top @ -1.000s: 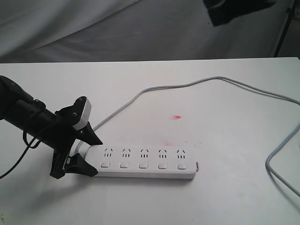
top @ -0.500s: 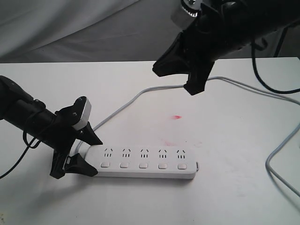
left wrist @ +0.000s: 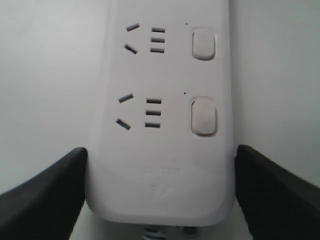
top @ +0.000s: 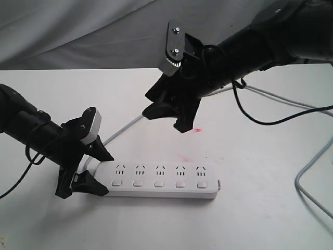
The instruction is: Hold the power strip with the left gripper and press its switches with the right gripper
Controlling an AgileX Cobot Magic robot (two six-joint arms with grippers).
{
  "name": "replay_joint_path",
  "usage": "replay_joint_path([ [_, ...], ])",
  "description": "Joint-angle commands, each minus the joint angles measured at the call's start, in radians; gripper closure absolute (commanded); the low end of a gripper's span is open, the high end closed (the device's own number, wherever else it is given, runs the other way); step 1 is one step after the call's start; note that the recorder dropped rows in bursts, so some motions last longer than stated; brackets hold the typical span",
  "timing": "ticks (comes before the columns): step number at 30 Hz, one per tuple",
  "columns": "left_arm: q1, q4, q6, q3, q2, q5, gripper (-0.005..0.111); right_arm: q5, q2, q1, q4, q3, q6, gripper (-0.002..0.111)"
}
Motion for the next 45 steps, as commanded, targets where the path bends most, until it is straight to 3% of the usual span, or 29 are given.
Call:
replay_joint_path([
  [1, -0.006, -0.007, 0.001, 0.004, 0.001, -0.005, 0.093, -0.119, 0.033, 0.043, -0.005, -0.003, 0.036, 0.019],
  [4, -0.006, -0.007, 0.001, 0.004, 0.001, -0.005, 0.093, -0.178, 0.052, 0.081, -0.125, -0.003, 0.096, 0.003],
  [15, -0.006, -0.007, 0.001, 0.004, 0.001, -0.005, 0.093, -0.195, 0.068, 0.119, -0.161, -0.003, 0.132, 0.003],
  [21, -0.006, -0.007, 0.001, 0.004, 0.001, -0.005, 0.093, -0.195, 0.068, 0.123, -0.063, -0.003, 0.13, 0.003],
  [35, -0.006, -0.007, 0.001, 0.004, 0.001, -0.005, 0.093, -0.233, 0.192, 0.123, 0.174, -0.003, -0.11, 0.003],
  [45, -0.006, -0.007, 0.001, 0.004, 0.001, -0.005, 0.093, -0.213, 0.205, 0.167, 0.171, -0.003, -0.144, 0.003],
])
